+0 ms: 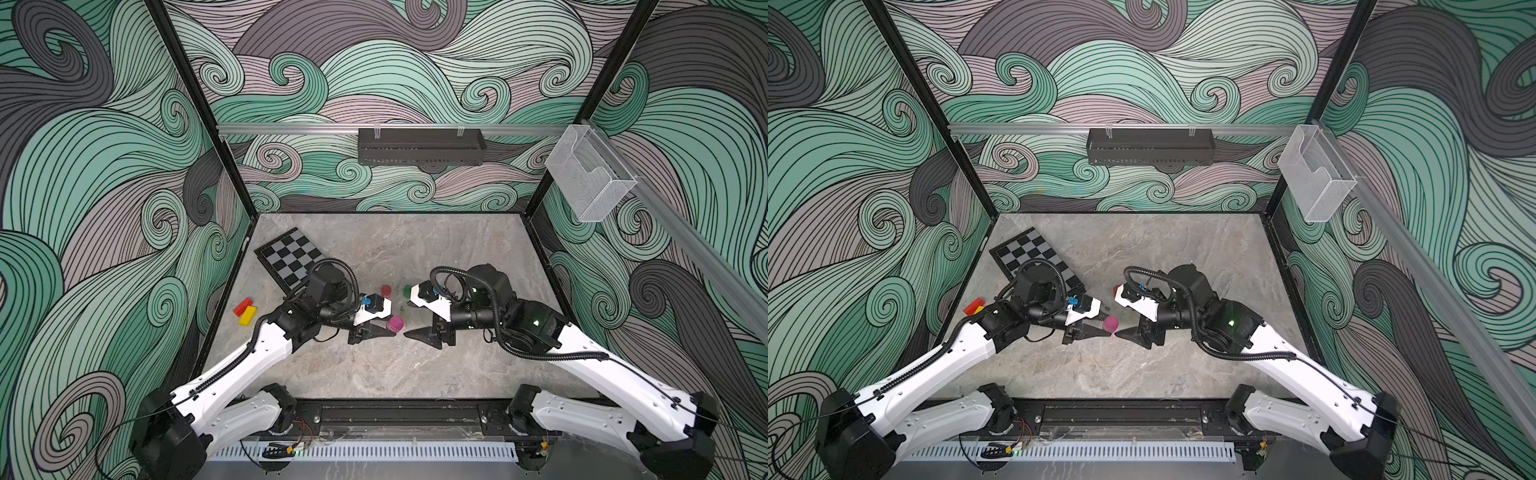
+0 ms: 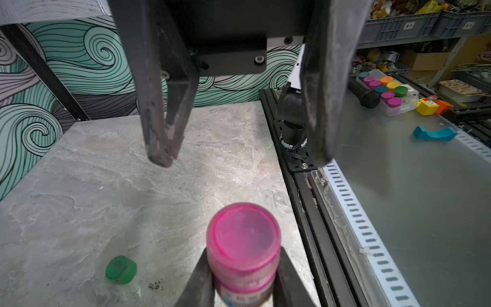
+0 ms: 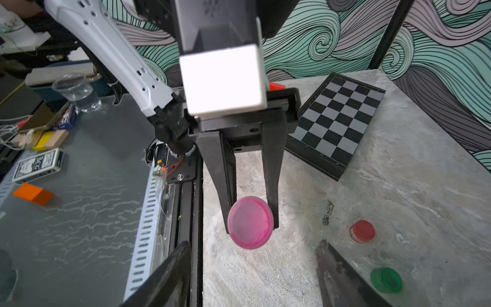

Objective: Close the paint jar lid
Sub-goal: Screw the lid onto the paint jar.

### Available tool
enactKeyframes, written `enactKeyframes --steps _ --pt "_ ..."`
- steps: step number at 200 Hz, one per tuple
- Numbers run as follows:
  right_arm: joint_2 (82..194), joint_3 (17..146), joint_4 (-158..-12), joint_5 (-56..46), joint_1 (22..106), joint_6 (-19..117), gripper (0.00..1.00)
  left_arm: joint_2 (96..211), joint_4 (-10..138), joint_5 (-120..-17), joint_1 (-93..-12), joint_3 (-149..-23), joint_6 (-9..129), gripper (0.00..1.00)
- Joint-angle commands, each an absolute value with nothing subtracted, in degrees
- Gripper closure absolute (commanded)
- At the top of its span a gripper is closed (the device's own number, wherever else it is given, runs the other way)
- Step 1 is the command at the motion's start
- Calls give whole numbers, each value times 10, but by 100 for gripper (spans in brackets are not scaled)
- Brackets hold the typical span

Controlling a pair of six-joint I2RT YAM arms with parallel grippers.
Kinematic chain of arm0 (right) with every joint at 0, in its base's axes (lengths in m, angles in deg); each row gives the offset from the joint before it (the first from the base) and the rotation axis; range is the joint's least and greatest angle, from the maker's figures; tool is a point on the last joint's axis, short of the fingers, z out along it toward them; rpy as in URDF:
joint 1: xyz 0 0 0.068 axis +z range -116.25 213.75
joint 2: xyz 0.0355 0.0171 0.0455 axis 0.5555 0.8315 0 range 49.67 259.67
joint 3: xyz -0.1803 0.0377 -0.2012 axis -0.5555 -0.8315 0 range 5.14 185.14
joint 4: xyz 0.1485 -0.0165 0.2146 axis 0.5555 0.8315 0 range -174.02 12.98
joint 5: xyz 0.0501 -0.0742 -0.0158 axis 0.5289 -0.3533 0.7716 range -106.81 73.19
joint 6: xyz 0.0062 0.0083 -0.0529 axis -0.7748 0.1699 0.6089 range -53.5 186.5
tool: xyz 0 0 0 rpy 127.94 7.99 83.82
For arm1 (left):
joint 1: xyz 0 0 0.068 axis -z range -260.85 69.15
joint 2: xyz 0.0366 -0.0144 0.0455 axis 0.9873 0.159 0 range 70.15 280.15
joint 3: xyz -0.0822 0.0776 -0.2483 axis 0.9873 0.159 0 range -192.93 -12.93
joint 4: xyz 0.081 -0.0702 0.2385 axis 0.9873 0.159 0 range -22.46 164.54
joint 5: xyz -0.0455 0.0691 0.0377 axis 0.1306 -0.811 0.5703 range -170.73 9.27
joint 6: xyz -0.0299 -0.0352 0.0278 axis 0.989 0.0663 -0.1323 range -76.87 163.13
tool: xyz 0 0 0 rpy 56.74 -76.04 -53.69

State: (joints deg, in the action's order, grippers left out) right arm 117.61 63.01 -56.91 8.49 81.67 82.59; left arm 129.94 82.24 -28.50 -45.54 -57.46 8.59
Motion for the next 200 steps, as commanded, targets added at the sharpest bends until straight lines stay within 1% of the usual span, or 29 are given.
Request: enactKeyframes --steps 1,26,63,79,90,124,171,189,200 --pt "1200 633 -594 121 816 886 34 1302 844 -252 -460 -592 57 92" --pt "1212 630 -611 117 822 889 39 1303 837 -257 -460 -587 59 92" --pt "1234 638 -606 90 843 907 42 1304 834 -257 -460 -584 62 92" --pt "1241 642 -605 89 848 908 51 1304 834 -260 -460 -583 62 92" --pt "1244 644 -608 85 851 909 51 1303 834 -262 -461 -582 61 92" --pt "1252 648 -611 78 859 908 71 1303 834 -268 -461 -582 60 92" --pt "1258 654 -619 55 865 855 88 1297 817 -287 -461 -579 67 93" --pt "1259 655 -638 18 870 807 98 1293 795 -297 -461 -572 71 93" --pt "1260 657 -640 -12 874 775 100 1291 784 -302 -461 -568 72 93"
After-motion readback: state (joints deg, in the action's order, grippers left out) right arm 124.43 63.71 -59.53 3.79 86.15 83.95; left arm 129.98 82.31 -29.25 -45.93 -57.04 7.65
